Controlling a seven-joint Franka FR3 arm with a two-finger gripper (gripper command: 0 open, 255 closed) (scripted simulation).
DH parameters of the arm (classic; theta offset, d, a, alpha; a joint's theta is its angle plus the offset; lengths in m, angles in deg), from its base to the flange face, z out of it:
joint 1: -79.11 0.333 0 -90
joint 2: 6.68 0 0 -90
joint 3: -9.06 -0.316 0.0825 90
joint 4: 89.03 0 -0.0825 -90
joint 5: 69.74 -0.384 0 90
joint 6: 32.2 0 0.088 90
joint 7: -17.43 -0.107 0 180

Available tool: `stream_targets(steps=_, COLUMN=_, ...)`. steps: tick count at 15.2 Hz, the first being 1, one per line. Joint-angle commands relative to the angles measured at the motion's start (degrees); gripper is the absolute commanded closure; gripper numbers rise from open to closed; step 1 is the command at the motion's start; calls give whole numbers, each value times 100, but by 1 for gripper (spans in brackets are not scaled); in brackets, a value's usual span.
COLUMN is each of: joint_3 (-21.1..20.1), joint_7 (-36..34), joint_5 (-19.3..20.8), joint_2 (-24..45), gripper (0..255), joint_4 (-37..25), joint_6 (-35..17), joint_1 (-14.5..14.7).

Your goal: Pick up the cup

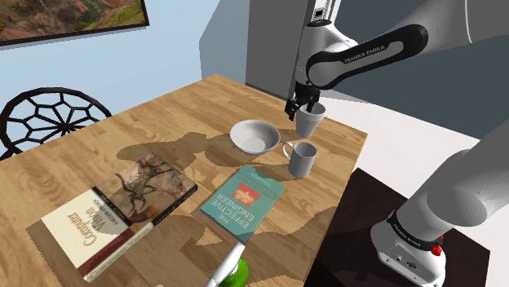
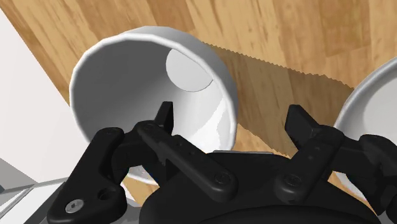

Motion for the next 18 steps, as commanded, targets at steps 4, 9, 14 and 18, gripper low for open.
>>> stream_targets(steps=4, joint_3=0, joint_7=-6, joint_5=5, joint_2=16, gripper=255, joint_4=9, joint_6=-27, joint_1=-1)
stream_targets(steps=9, joint_3=-1, joint_7=-8, joint_5=5, joint_2=16, gripper=255, joint_4=12, joint_6=-31, joint_1=0)
stream_targets(steps=14, joint_3=-2, joint_7=57, joint_5=-44, joint_2=-129, gripper=255, joint_4=-152, joint_6=275, joint_1=9)
stream_targets(steps=18, joint_3=-3, joint_7=118, joint_5=-86, joint_2=-249, gripper=255, joint_4=-344, joint_6=581, joint_1=17)
